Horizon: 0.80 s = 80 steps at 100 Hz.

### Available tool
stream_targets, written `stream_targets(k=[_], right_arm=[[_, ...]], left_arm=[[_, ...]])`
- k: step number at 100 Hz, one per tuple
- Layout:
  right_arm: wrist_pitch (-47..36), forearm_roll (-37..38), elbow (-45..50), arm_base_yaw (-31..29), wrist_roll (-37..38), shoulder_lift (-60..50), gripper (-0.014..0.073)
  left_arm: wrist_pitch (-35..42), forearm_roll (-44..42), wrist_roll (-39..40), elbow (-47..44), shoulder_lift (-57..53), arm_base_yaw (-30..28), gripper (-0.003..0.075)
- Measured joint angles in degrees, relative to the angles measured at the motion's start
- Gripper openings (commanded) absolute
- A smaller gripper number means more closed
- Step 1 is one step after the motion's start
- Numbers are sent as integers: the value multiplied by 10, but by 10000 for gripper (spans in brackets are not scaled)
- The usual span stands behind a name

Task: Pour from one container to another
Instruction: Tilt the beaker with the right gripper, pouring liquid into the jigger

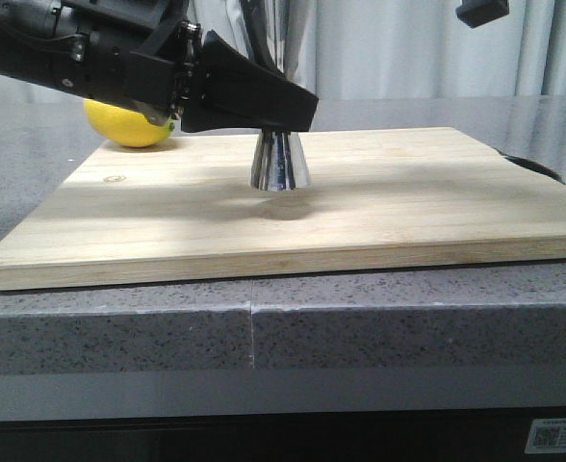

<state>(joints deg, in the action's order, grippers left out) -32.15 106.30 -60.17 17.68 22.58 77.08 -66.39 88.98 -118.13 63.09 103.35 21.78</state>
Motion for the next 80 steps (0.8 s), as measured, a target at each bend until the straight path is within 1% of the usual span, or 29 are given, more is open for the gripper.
stream_targets(k=[80], right_arm=[[-1,0,-1,0,-48,0,182]], left_arm=[[0,0,1,0,0,0,-12]])
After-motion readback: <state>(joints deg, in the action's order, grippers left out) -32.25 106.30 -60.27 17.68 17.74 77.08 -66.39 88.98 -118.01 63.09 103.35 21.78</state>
